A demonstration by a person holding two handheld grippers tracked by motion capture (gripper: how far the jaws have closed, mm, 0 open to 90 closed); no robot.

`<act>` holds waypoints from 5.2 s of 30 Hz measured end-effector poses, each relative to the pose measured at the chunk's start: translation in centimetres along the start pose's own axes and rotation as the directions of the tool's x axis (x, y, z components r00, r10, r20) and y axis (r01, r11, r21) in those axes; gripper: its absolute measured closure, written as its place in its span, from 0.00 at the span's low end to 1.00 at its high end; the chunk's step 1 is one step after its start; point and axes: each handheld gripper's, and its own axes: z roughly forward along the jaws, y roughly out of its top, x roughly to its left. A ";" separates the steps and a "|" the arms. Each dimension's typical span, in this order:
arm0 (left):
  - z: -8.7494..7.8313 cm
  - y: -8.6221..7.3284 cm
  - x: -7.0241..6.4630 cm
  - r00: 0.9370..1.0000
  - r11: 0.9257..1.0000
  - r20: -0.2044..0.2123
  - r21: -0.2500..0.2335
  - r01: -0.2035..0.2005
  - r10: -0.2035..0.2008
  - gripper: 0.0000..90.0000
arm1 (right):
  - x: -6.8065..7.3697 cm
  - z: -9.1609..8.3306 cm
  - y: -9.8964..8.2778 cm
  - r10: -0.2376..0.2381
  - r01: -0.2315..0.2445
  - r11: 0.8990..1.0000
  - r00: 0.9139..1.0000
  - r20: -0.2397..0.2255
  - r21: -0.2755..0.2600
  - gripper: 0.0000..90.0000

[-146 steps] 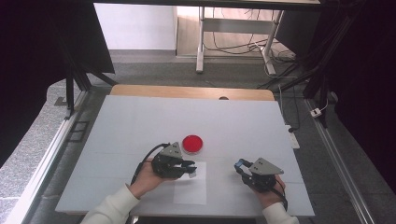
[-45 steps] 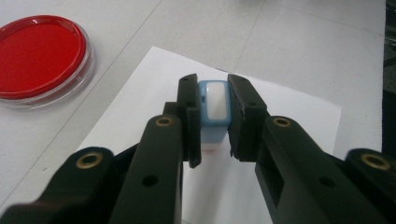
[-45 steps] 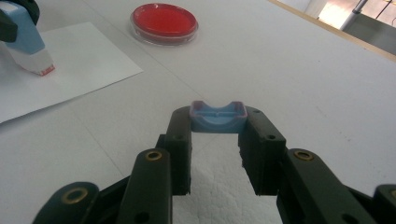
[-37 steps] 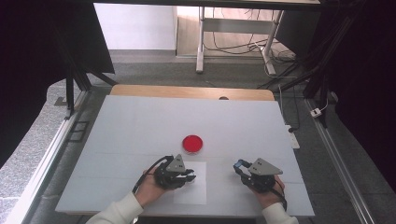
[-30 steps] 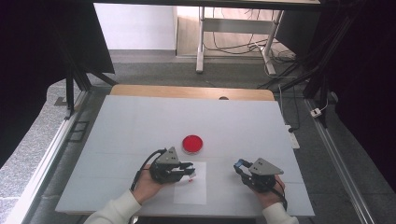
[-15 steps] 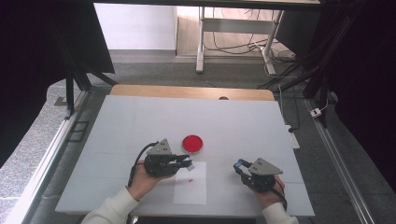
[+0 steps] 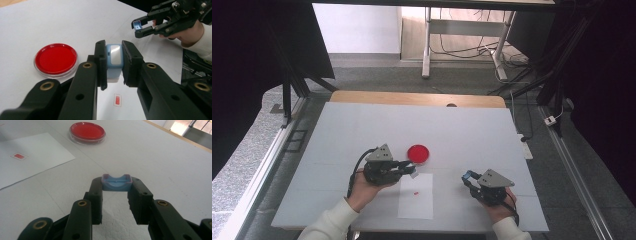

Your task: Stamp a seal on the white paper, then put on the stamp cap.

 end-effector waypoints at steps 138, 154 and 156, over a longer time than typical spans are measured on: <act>3.3 2.5 -2.3 0.999 0.999 0.029 -0.040 0.025 -0.024 0.83 | 7.6 4.3 4.0 -0.053 0.048 0.992 0.998 -0.037 -0.115 0.72; 3.6 2.3 -2.3 0.999 0.999 0.026 -0.034 0.021 -0.021 0.83 | 7.7 4.1 4.2 -0.038 0.034 0.988 0.999 -0.027 -0.149 0.72; 3.6 2.3 -2.3 0.999 0.999 0.026 -0.034 0.023 -0.022 0.83 | 7.7 4.1 4.2 -0.034 0.030 0.988 0.999 -0.028 -0.152 0.72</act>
